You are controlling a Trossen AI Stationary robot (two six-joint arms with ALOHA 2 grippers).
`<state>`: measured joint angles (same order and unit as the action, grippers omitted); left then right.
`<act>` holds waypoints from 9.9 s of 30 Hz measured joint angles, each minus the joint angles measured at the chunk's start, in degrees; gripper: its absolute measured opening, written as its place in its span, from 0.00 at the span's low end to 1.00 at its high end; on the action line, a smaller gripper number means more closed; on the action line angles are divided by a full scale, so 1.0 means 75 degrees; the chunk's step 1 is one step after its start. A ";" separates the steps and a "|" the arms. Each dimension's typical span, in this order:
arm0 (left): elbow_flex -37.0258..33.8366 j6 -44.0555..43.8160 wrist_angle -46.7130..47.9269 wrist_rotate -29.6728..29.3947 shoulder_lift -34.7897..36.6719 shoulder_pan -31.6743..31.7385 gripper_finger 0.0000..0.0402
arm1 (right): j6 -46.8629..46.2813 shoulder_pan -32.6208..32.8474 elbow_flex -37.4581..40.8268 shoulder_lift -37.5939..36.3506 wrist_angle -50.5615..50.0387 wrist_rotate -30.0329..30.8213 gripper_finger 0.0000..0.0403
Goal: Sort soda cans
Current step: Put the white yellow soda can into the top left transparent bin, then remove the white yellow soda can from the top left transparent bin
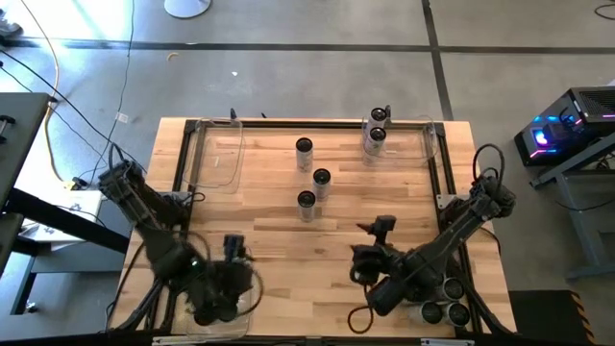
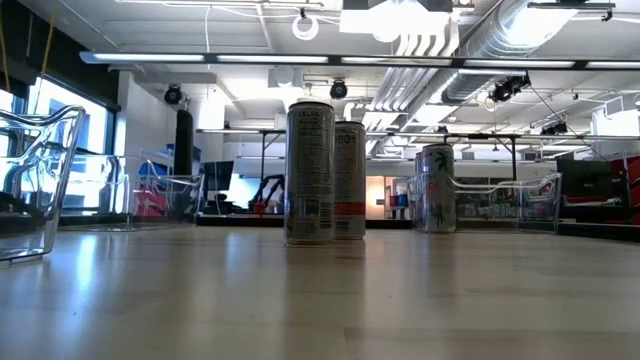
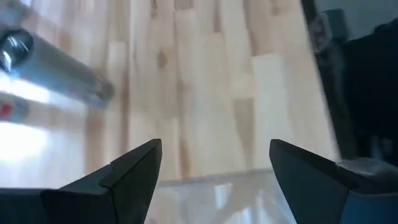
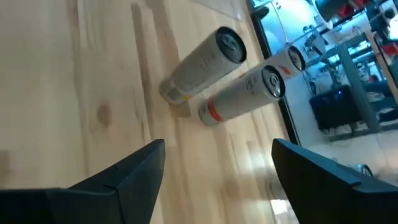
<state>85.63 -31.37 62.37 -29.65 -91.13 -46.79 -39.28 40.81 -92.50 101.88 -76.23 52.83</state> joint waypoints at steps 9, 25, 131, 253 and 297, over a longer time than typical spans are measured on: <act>-0.2186 0.3466 -0.4274 0.1673 0.0575 0.1820 0.73 | 0.3261 -0.0747 0.3777 -0.1464 0.6865 -0.1884 0.68; -0.3564 0.3492 -0.6838 0.0906 0.0796 0.4358 0.73 | 0.1717 -0.1265 0.5958 -0.2141 1.0312 -0.0857 0.67; -0.5400 -0.1947 0.1359 -0.1543 0.6598 0.6469 0.68 | 0.1556 -0.0896 0.5944 -0.2132 1.0256 -0.0072 0.67; -0.5211 0.1129 -0.1220 0.0731 0.0450 1.1226 0.65 | 0.1634 -0.1322 0.5947 -0.2132 1.0081 -0.0163 0.67; -0.5387 0.2060 -0.2612 0.1444 0.0306 1.0983 0.59 | 0.1631 -0.1322 0.5947 -0.2132 1.0081 -0.0157 0.67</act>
<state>45.23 -15.92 42.78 -18.82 -88.84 35.58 -27.05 30.89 -47.90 85.89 -0.62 51.66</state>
